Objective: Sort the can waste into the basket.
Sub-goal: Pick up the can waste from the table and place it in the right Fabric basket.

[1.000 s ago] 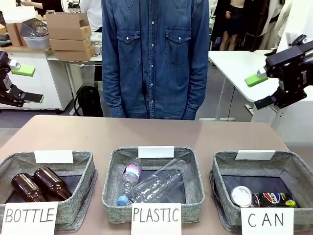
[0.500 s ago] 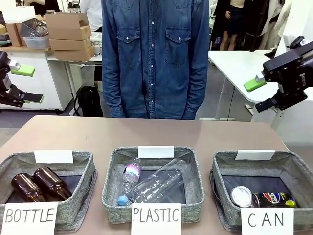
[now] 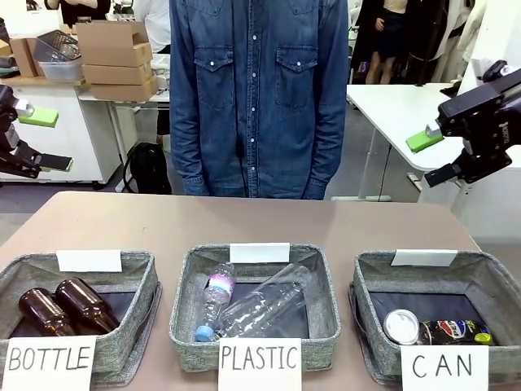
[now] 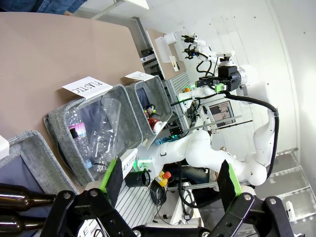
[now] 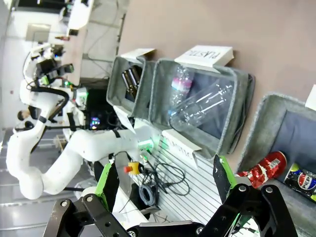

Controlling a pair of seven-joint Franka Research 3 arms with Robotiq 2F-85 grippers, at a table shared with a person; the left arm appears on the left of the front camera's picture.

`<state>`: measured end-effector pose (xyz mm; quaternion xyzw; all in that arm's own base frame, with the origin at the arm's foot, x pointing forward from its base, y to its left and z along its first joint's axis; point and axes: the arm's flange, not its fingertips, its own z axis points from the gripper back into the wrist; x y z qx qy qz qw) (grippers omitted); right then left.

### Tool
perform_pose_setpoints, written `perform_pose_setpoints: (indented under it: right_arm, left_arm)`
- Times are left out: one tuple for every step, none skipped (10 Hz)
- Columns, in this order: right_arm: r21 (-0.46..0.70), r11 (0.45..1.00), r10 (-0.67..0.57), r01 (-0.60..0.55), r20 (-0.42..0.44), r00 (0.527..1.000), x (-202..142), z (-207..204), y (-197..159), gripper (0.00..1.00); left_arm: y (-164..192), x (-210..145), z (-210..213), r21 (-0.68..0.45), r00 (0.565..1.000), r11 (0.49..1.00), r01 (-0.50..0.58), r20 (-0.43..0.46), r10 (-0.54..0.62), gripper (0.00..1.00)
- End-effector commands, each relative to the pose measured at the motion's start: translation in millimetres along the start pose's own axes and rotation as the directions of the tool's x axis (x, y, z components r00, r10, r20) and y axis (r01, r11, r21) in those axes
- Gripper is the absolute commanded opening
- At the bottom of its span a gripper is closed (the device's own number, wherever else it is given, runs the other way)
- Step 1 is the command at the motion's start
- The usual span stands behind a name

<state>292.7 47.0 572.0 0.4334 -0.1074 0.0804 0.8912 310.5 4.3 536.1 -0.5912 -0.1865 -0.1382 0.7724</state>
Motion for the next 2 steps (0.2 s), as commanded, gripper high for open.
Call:
perform_pose_setpoints:
  right_arm:
    - [0.000, 1.000, 0.027, -0.027, -0.006, 1.000, 1.9, 5.7, -1.4, 1.00]
    - [0.000, 1.000, 0.027, -0.027, -0.006, 1.000, 1.9, 5.7, -1.4, 1.00]
  left_arm:
    - [-0.8, -1.0, 1.2, -0.007, 1.000, 1.000, 0.017, -0.003, -0.017, 1.00]
    - [-0.8, -1.0, 1.2, -0.007, 1.000, 1.000, 0.017, -0.003, -0.017, 1.00]
